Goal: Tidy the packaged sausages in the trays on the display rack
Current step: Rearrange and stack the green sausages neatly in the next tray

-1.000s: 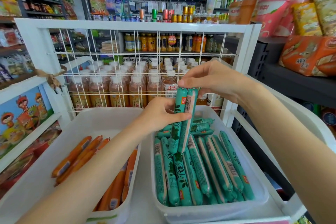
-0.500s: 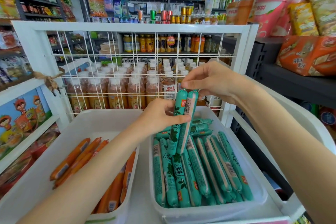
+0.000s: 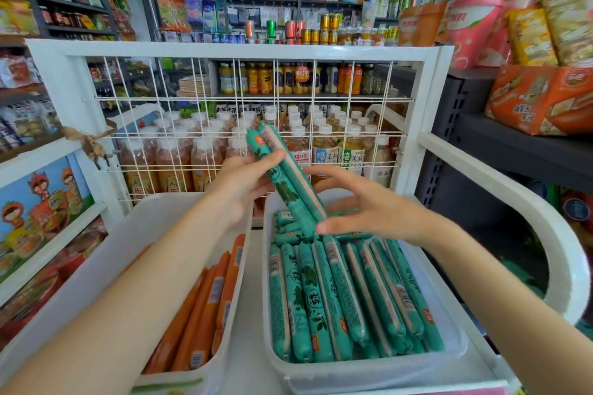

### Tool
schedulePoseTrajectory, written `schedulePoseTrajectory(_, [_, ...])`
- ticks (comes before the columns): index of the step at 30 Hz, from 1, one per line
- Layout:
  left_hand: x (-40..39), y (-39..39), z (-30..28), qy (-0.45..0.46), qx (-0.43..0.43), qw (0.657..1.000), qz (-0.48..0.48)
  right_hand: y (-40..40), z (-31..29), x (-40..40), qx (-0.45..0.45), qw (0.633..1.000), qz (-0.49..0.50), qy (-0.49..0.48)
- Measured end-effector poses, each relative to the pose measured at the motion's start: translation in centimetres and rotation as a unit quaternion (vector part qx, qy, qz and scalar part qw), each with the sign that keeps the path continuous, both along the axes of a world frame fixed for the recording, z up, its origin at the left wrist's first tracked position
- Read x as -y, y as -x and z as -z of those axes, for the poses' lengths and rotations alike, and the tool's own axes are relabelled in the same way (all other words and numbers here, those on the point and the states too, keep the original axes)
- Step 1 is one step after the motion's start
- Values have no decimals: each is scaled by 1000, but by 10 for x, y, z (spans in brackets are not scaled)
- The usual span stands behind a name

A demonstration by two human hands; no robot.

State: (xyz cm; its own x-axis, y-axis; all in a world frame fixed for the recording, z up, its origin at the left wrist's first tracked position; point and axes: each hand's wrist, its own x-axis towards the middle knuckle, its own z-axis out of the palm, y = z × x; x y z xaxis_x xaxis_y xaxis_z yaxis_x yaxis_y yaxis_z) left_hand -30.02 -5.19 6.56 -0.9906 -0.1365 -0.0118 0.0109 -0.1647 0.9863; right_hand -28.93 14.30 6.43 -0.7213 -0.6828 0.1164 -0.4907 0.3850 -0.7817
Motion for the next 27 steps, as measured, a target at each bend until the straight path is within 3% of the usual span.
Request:
schedulePoseTrajectory(6, [-2, 6, 3, -63, -3, 997, -33, -1, 21, 23, -2, 987, 95, 126])
schedulePoseTrajectory(11, [-16, -6, 16, 11, -6, 995, 101, 6, 21, 25, -107, 977, 156, 101])
schedulePoseTrajectory(16, [-11, -6, 14, -81, 13, 989, 122, 7, 14, 24, -138, 978, 130, 86])
schedulePoseTrajectory(21, [-7, -4, 7, -62, 26, 989, 132, 4, 3, 15, -81, 991, 55, 88])
schedulePoseTrajectory(27, [-5, -4, -8, -45, -18, 997, 68, 0, 1, 7, -32, 971, 87, 220])
